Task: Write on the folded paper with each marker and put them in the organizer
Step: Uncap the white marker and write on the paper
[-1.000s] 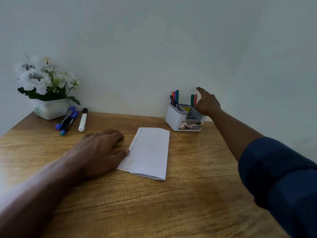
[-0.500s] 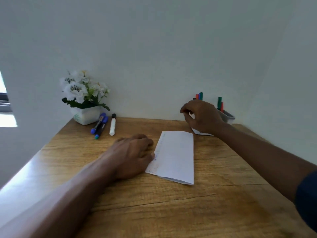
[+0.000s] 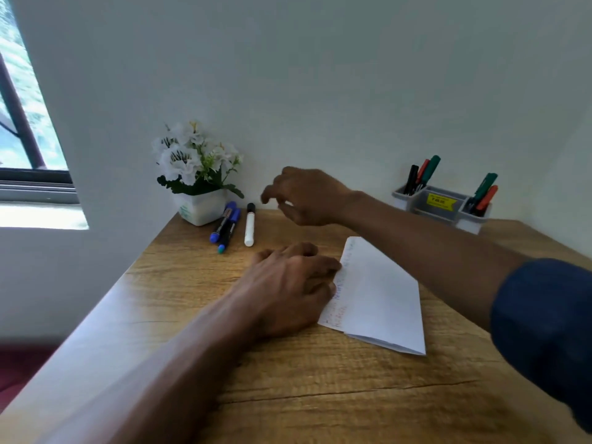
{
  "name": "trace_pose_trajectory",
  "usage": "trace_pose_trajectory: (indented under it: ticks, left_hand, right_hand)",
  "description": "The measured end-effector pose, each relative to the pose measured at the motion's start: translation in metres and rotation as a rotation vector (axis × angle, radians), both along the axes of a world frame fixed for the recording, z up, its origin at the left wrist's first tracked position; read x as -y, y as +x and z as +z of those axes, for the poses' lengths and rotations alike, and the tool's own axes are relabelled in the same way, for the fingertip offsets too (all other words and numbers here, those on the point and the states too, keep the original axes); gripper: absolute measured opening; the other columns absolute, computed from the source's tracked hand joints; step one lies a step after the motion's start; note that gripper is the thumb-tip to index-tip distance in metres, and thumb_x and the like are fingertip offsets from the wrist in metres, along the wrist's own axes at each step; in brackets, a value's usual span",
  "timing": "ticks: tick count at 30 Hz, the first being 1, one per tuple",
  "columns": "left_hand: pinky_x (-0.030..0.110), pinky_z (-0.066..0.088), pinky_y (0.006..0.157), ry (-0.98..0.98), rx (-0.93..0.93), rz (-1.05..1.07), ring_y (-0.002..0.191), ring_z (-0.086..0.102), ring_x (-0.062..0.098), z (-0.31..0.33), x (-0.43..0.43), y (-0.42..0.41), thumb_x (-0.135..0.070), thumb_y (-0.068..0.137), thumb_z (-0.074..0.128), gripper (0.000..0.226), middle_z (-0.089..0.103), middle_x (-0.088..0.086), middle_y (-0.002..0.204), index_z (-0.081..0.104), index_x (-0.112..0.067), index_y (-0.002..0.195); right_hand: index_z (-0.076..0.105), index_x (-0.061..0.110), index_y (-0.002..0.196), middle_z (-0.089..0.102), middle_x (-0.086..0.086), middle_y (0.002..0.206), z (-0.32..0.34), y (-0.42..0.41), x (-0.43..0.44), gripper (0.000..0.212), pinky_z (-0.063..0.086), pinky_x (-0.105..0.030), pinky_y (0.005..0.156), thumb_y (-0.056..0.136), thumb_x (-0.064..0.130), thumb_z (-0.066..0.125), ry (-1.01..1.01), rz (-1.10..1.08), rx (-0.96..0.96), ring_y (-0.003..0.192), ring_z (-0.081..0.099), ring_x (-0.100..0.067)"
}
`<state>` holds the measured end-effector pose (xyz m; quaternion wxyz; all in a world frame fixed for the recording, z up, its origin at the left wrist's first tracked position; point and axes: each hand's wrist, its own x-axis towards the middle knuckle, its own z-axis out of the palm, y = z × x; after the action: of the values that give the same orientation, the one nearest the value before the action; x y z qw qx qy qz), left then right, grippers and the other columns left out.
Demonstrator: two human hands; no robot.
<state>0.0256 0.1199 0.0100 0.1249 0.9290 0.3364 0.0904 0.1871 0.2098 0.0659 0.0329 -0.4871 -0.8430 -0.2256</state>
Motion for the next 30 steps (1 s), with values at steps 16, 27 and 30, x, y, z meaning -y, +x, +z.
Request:
trace_pose_trajectory:
  ticks: [16,27,30]
  left_hand:
    - [0.055,0.018,0.12,0.019,-0.005,0.009,0.148,0.029,0.021,-0.001,0.002,-0.001,-0.059,0.096,0.041,0.054,0.029,-0.007,0.163,0.035,-0.05,0.149]
    - [0.047,0.027,0.12,0.05,-0.034,-0.012,0.144,0.035,0.015,0.004,0.008,-0.003,-0.053,0.103,0.035,0.048,0.03,-0.01,0.162,0.033,-0.049,0.151]
    - [0.044,0.033,0.117,0.073,0.004,-0.041,0.141,0.038,0.011,0.004,0.01,-0.005,-0.048,0.103,0.039,0.043,0.036,-0.012,0.159,0.04,-0.049,0.146]
  right_hand:
    - [0.06,0.017,0.11,0.069,-0.004,0.078,0.008,-0.017,0.021,0.026,0.049,-0.034,0.054,0.089,0.032,0.055,0.246,0.081,0.114,0.068,0.065,-0.028]
    - [0.061,0.017,0.108,0.073,0.008,0.091,-0.026,0.072,0.192,0.008,0.059,-0.037,0.064,0.103,0.02,0.056,0.692,-0.103,-0.986,0.08,0.071,-0.005]
    - [0.056,0.025,0.114,0.069,0.012,0.096,-0.042,0.097,0.217,0.026,0.059,-0.036,0.07,0.093,0.025,0.072,0.789,-0.317,-1.14,0.084,0.068,-0.005]
